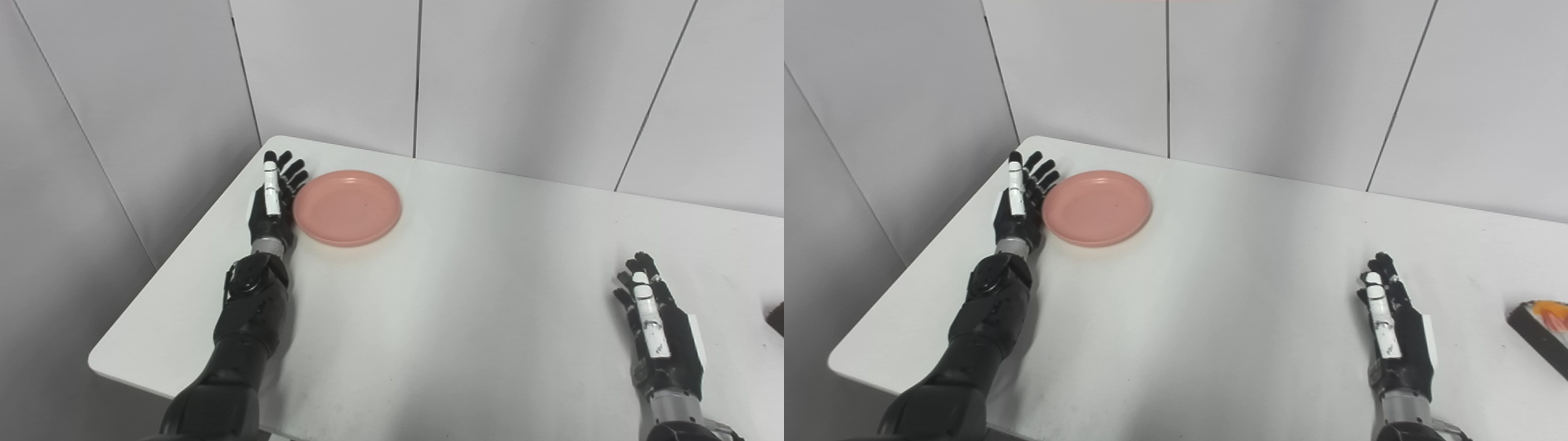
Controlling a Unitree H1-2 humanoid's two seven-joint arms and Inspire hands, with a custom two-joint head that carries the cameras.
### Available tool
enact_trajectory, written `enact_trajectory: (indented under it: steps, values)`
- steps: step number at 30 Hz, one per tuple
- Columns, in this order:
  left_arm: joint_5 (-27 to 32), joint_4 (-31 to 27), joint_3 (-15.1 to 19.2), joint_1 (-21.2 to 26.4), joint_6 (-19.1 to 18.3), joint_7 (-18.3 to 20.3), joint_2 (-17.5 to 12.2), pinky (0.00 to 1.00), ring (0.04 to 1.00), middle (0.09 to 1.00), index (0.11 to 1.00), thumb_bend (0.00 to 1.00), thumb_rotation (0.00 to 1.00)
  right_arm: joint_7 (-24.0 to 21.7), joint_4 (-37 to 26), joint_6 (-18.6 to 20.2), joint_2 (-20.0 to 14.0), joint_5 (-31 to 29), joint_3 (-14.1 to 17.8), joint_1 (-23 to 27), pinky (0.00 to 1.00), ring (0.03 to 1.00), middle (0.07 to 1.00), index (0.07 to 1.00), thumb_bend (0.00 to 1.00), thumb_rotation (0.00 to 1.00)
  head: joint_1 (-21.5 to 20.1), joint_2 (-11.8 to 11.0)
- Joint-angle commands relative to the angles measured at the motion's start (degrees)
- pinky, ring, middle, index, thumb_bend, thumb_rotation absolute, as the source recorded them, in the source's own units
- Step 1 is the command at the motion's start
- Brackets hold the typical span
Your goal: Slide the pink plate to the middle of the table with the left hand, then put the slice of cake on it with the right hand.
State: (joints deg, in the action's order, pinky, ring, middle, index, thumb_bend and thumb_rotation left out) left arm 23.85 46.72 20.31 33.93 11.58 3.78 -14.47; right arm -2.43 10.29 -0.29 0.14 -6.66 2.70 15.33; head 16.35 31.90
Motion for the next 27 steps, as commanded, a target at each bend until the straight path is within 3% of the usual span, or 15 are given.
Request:
enact_trajectory:
  steps: [1,7,17,21,27]
  values:
    - [0.6,-0.9,0.0,0.9,-1.4,1.2,-0.4,0.86,0.84,0.833,0.832,0.78,1.0,-0.1,-1.0,-2.1,0.0,0.3,-0.2,0.4,0.92,0.92,0.926,0.916,0.49,0.76,-0.2,0.0]
    - [-0.4,-2.5,-1.4,0.2,-2.7,2.7,0.6,0.81,0.817,0.802,0.801,0.77,1.0,-0.3,-1.4,-1.9,-0.1,0.5,-0.2,0.2,0.93,0.925,0.927,0.919,0.46,0.77,-0.3,0.1]
    - [-0.9,-5.6,-4.2,-1.0,-5.0,4.5,2.2,0.84,0.828,0.811,0.806,0.77,1.0,-0.2,-2.8,-1.0,-0.1,1.2,-0.6,-0.2,0.94,0.933,0.932,0.928,0.46,0.78,-0.8,0.4]
    - [-2.0,-7.5,-6.1,-1.7,-5.8,5.3,2.9,0.84,0.835,0.822,0.817,0.75,1.0,-0.2,-1.4,-2.5,-0.4,2.0,-0.8,0.3,0.93,0.928,0.929,0.924,0.47,0.8,-1.1,0.5]
    - [-4.4,-9.5,-8.6,-2.5,-7.3,4.7,4.2,0.86,0.842,0.831,0.831,0.74,1.0,-0.4,-2.1,-1.9,-0.2,1.4,-0.7,0.0,0.93,0.932,0.933,0.929,0.47,0.8,-1.2,0.7]
